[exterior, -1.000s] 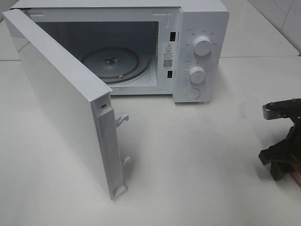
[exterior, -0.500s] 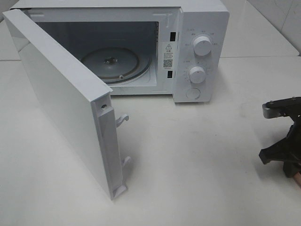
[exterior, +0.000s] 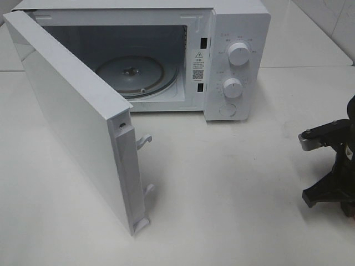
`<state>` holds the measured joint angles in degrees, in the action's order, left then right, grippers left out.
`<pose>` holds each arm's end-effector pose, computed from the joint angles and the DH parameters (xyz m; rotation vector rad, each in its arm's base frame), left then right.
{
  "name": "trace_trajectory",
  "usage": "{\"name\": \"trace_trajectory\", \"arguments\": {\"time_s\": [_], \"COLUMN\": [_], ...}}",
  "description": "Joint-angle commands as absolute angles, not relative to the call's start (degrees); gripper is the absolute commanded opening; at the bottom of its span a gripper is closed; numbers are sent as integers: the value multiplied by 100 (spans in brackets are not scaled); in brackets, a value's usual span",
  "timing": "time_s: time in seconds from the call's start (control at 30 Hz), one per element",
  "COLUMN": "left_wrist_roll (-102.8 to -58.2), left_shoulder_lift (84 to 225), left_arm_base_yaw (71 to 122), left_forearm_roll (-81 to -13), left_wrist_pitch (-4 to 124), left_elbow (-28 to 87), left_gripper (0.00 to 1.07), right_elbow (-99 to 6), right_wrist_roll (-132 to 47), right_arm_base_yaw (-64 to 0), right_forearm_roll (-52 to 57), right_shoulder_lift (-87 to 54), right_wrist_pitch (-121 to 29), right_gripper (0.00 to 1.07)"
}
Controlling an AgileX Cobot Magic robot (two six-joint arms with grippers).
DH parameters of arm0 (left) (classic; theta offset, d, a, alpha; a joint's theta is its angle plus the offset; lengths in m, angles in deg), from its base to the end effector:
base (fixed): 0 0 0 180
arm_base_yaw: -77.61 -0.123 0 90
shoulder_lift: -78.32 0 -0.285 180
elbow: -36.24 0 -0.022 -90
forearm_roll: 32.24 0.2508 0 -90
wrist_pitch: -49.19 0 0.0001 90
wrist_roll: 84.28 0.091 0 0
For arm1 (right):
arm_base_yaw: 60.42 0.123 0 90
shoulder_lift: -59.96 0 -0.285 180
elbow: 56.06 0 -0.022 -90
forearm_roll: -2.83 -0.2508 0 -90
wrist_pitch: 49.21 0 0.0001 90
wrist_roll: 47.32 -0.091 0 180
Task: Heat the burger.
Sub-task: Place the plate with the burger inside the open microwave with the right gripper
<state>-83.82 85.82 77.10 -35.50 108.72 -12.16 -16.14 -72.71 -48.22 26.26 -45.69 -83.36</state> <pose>-0.0051 -0.0045 0.2800 0.0013 2.0138 -0.0570 0.2395 0.0310 0.1144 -0.1661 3.0410 -0.3296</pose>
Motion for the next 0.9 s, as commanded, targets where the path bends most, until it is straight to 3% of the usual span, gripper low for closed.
{"name": "trace_trajectory", "arguments": {"time_s": [0.03, 0.9], "left_wrist_roll": [-8428, -8428], "left_shoulder_lift": [8467, 8467], "left_arm_base_yaw": [7710, 7710], "left_forearm_roll": [-3533, -3533], "left_wrist_pitch": [10866, 10866], "left_elbow": [-1233, -1233], "left_gripper": [100, 100], "right_elbow": [-1562, -1219], "right_wrist_roll": [-7563, -8222], "right_arm_base_yaw": [-4650, -3332], "right_forearm_roll": [2781, 3583], "right_shoulder_lift": [-4397, -2901], "right_wrist_pitch": [-8508, -9906], "right_gripper": [0, 0]}}
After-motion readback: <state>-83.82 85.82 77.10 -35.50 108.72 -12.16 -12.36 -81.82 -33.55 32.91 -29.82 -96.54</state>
